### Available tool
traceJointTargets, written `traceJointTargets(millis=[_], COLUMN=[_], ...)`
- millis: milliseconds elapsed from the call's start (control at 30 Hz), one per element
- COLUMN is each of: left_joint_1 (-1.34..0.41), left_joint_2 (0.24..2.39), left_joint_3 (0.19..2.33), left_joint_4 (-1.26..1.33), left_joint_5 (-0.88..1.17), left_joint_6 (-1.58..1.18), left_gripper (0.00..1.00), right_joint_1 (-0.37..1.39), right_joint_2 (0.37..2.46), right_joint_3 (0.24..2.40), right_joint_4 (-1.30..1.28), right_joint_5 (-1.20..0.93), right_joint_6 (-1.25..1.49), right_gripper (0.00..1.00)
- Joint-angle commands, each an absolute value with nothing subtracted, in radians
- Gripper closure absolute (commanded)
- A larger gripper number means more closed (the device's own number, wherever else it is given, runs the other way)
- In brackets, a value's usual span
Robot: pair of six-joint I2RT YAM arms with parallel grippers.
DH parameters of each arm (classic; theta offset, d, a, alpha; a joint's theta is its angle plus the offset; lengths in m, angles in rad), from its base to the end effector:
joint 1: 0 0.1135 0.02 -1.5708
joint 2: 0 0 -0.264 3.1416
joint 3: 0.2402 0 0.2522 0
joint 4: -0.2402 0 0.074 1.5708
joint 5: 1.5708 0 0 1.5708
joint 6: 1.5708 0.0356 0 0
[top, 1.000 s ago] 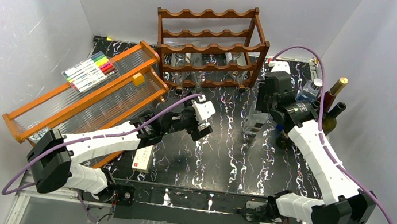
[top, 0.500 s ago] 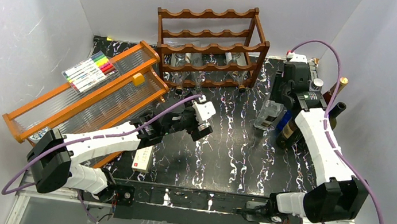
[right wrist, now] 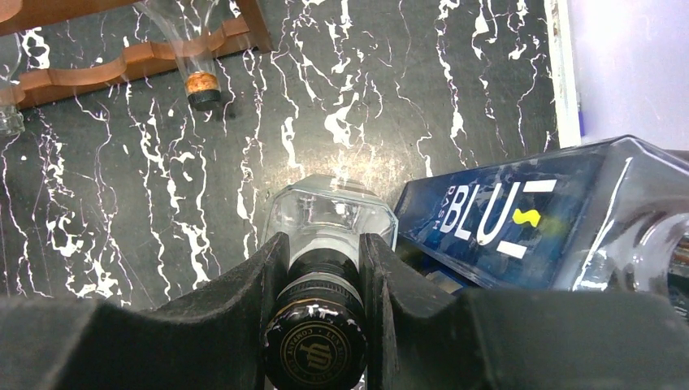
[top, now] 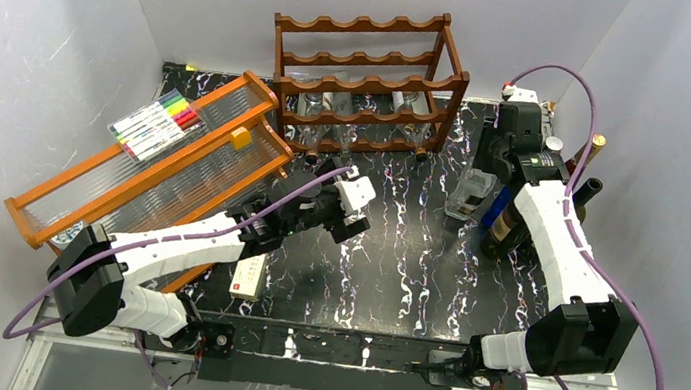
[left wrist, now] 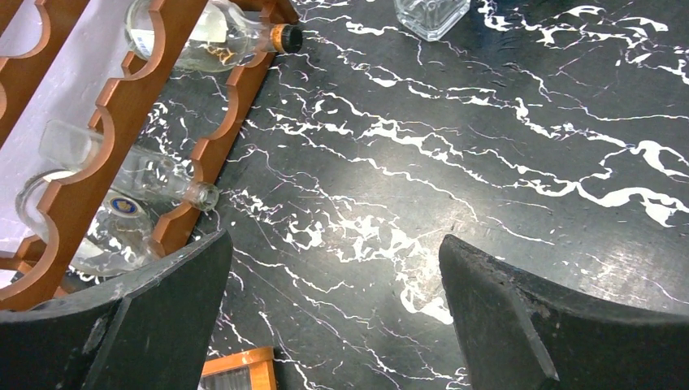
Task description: Take the wine bottle off the wine rack
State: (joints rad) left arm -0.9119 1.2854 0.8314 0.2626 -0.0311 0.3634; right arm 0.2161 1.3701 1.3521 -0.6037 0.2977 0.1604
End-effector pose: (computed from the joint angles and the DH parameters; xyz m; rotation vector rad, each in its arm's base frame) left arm 0.1844 -0.2363 0.2925 1.0394 1.4412 -0.3703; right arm 0.2964 0.0544 0.3649 0.1060 2.1608 -0.1104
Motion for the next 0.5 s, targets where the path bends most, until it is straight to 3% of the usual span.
traceJointTargets(millis=[0, 200, 467], left_joint_1=[-0.916, -0.916, -0.916], left_joint_2=[1.236, 1.222, 1.183], left_joint_3=[0.850, 0.845, 0.819], left_joint_4=[0.288, 0.302, 0.338], left_joint_5=[-0.080, -0.102, -0.168], left_joint_6=[0.382, 0.379, 0.396], left_gripper=[0.02, 0.02, 0.02], right_joint_1=[0.210, 0.210, 0.212], right_joint_2=[1.347, 1.329, 1.325], right_joint_3=[1.415, 1.442, 1.577], right_joint_4=[-0.503, -0.530, -0.622], right_joint_5=[0.292, 0.265, 0.176], right_joint_6=[0.152, 0.143, 0.133], right_gripper=[0.73, 0.46, 0.16])
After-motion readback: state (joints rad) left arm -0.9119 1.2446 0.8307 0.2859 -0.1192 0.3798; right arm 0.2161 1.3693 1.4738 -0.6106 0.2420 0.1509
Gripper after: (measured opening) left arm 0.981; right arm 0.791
